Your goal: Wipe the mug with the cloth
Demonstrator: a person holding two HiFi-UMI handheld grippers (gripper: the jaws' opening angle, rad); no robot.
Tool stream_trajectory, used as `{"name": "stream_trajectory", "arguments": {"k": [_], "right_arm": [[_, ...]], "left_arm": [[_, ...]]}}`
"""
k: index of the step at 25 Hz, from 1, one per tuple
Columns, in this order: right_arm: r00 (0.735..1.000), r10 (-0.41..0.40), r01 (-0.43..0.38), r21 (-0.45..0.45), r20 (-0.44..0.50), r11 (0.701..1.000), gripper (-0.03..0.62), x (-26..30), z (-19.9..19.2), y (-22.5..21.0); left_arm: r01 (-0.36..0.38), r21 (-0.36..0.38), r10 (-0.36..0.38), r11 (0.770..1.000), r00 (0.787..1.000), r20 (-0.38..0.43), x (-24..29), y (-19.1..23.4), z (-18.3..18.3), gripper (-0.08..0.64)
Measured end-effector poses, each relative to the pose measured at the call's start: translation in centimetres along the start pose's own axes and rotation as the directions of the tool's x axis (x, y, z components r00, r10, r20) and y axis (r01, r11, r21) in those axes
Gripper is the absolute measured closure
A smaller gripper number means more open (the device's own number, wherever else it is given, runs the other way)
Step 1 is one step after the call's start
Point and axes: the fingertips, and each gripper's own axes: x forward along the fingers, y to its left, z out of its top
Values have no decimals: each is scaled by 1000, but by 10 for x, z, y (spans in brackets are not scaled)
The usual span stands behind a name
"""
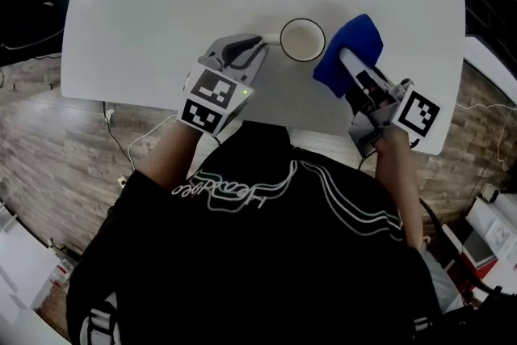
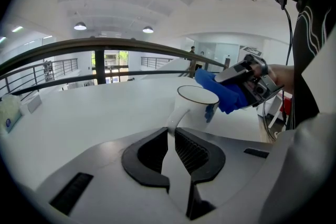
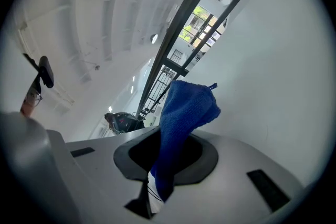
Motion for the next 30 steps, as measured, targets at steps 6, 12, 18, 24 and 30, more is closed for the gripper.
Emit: {"name": "stream_trajectory", "arguments": {"k": [6,12,18,24,30], "right_arm": [[998,30,-35,103,46,994,541,-3,1,-7],[999,-5,1,126,33,992,541,-6,-6,-23],[999,-53,53,104,2,993,541,-3,-6,-26],[991,-128,130,51,-42,990,541,9,-10,-37],[984,-177,175,77,20,982,541,-5,-3,-42]], "left_arm": [[12,-3,-12,1000,1000,-1,1,-15,3,517],[27,-10,-27,1000,1000,-2,-1,-25,5,517],[42,-40,-41,998,999,9,-7,-29,12,517],[54,-47,-54,997,999,1,-4,-30,9,517],[54,-55,-54,997,999,0,-1,-31,4,517]]}}
